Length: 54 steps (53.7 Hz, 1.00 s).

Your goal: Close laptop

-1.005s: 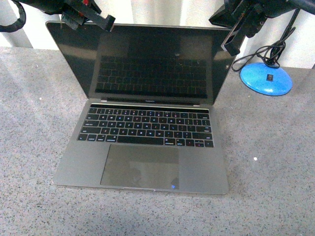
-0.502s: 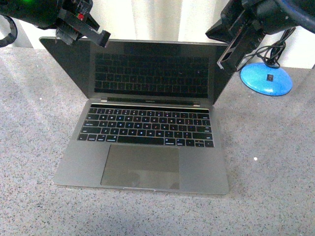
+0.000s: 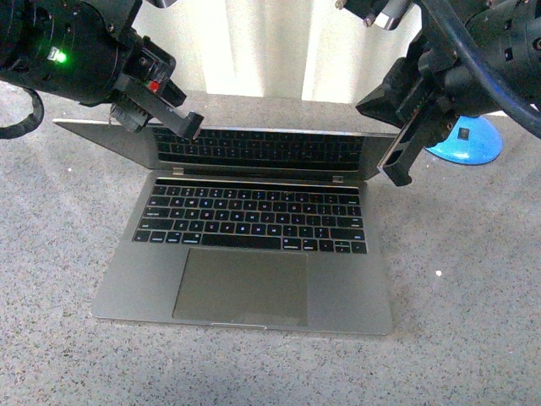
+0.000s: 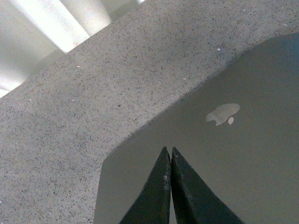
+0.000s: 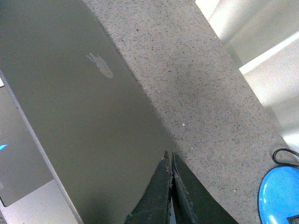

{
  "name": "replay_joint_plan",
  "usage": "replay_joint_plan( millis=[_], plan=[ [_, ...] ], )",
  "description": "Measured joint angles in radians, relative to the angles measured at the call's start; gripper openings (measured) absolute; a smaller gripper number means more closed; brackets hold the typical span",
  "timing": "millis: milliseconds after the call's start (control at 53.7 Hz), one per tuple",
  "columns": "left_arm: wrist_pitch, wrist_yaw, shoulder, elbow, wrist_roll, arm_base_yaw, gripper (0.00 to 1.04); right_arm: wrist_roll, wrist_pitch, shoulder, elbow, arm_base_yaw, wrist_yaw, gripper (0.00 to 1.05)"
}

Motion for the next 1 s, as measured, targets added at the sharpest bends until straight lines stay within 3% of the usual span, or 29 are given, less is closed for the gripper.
replay_joint_plan(
  millis=[1005],
  plan=[
    [0.097,0.015,-0.027,-0.160,-0.105,-0.042,0.04,0.031,0.063,-0.023,-0.127,0.020,0.004,0.01]
  ],
)
